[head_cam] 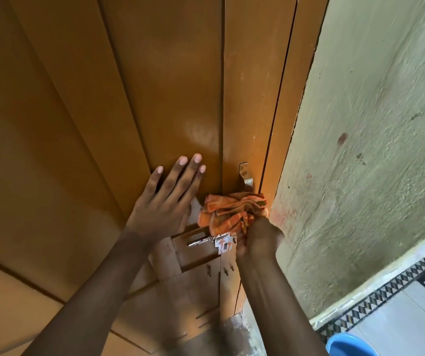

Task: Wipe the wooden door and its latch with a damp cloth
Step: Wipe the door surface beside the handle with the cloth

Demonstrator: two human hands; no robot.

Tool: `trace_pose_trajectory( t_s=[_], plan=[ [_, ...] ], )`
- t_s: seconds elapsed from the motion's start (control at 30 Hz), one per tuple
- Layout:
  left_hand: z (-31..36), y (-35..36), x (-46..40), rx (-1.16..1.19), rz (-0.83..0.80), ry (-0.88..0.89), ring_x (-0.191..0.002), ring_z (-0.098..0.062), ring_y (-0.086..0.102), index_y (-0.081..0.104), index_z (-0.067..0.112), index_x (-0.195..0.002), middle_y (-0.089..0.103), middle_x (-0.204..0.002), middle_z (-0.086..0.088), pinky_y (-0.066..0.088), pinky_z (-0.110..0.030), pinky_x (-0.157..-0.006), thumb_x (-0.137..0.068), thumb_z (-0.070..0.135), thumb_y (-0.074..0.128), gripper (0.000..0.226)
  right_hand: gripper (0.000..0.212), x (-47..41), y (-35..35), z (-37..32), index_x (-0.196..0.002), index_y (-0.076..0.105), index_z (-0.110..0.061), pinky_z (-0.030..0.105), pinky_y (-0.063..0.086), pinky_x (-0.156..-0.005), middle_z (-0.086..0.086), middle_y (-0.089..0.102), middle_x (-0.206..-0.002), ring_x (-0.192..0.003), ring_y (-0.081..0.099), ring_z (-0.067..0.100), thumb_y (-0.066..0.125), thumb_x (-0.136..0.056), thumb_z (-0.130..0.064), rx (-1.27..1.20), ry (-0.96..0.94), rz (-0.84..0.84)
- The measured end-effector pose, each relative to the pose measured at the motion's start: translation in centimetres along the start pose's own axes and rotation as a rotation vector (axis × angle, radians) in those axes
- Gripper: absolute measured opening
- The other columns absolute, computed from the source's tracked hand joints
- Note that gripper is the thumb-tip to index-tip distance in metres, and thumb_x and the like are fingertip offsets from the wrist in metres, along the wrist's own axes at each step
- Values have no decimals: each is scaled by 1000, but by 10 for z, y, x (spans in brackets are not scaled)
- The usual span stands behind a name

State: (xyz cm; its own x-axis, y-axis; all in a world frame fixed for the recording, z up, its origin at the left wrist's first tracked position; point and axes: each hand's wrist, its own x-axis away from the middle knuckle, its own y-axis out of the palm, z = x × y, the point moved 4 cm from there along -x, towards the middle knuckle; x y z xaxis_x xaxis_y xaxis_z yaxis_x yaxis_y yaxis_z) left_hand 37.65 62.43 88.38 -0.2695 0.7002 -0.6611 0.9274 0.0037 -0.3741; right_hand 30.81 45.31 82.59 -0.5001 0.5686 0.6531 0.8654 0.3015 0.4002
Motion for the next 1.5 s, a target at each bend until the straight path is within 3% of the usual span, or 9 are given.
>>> trace_pose_trajectory(
  t_s=[0.17, 0.33, 0.43, 0.57, 0.7, 0.93, 1.1, 1.27, 1.5],
  plan=[
    [0, -2, -1, 11, 8, -3, -157, -29, 27, 28, 10, -165, 23, -171, -13, 23, -50, -122, -101, 43, 46, 74, 31, 0, 7, 3, -123, 41, -7, 51, 54, -98, 19, 51, -114, -106, 66, 40, 50, -96, 5, -79, 64, -49],
    [0, -2, -1, 10, 1, 9, -157, -30, 26, 26, 10, -165, 22, -171, -14, 23, -50, -122, -104, 42, 41, 71, 24, 0, -15, 0, -77, 57, -2, 36, 48, -67, 14, 57, -79, -65, 54, 24, 46, -88, 17, 37, -59, -136],
    [0, -2, -1, 12, 6, 6, -157, -31, 25, 26, 10, -165, 21, -171, -14, 24, -51, -121, -105, 42, 38, 69, 30, -3, -31, 9, -94, 74, 2, 39, 54, -77, 16, 68, -87, -77, 65, 28, 48, -88, 14, 21, -90, -246],
    [-1, -4, -1, 16, 1, 2, -156, -31, 25, 27, 9, -165, 22, -171, -14, 26, -51, -121, -105, 41, 38, 69, 29, -12, -44, 13, -103, 73, -10, 50, 54, -95, 19, 72, -111, -100, 69, 35, 48, -100, -24, -207, 96, -271],
    [0, -5, 0, 43, -26, 2, -158, -31, 21, 23, 9, -166, 18, -172, -14, 23, -50, -122, -105, 40, 36, 69, 69, -3, -44, 2, -118, 71, -12, 65, 45, -105, 25, 74, -119, -113, 67, 45, 57, -83, -70, -208, 100, -411],
    [-1, -19, -3, 308, -154, -85, -159, -31, 19, 40, 12, -160, 21, -172, -12, 22, -54, -124, -97, 26, 49, 65, 26, 12, -59, -16, -108, 75, -13, 70, 51, -90, 27, 71, -112, -110, 66, 51, 55, -93, -6, 160, -242, -454],
    [43, -54, 24, 850, -123, -140, -128, -26, 56, 74, 14, -124, 64, -136, -8, 43, -49, -105, -90, 33, 66, 39, 19, 25, -74, -14, -104, 76, -10, 59, 51, -77, 18, 72, -95, -92, 66, 48, 60, -93, -7, 251, -295, -509],
    [87, -80, 50, 1001, -190, -274, -115, -22, 62, 78, 14, -116, 69, -124, -3, 44, -37, -99, -86, 32, 80, 34, 40, 33, -89, 1, -123, 67, 2, 57, 49, -96, 35, 67, -117, -103, 66, 44, 66, -90, -21, 194, -198, -568],
    [95, -119, 57, 1052, -65, -342, -94, -24, 65, 78, 6, -96, 70, -100, -6, 49, -36, -86, -91, 7, 75, 6, 41, 26, -119, 16, -107, 70, 2, 41, 50, -70, 25, 65, -94, -81, 64, 36, 61, -95, -37, 180, -91, -386]
  ],
)
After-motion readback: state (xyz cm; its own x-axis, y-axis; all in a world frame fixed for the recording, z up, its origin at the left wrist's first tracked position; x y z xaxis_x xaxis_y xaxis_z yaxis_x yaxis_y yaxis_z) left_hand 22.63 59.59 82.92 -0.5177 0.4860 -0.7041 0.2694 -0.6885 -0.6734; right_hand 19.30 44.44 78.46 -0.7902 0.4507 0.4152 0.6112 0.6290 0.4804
